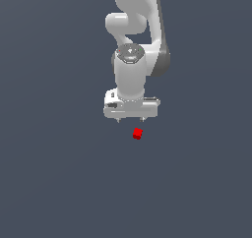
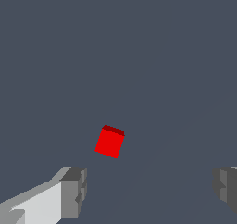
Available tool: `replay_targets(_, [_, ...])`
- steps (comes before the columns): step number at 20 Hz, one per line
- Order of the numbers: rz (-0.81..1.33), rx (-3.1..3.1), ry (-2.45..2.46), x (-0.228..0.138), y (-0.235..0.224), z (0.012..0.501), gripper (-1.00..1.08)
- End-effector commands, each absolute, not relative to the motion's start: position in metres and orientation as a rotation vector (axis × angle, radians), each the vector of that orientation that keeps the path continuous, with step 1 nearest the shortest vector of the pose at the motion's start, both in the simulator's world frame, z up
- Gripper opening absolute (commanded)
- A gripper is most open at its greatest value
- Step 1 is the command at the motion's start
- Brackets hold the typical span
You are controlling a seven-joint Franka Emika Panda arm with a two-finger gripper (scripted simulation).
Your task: Pick up the red cube and move it to a goal position.
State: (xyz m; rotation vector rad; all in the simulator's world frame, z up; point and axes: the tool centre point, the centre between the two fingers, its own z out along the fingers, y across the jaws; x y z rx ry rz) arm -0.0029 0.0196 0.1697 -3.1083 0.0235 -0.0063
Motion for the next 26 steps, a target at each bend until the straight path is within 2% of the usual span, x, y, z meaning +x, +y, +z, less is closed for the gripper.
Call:
replay_targets(1, [-0.006,-3.108,0.023,-0.003,0.020,0.170,1.00])
replay_targets(11, [-0.006,-3.112,0.109,-0.007,0.026,0.144,1.00])
replay_targets(26, [-0.002,-3.105,0.453,-0.019,0.053,0.042,1.00])
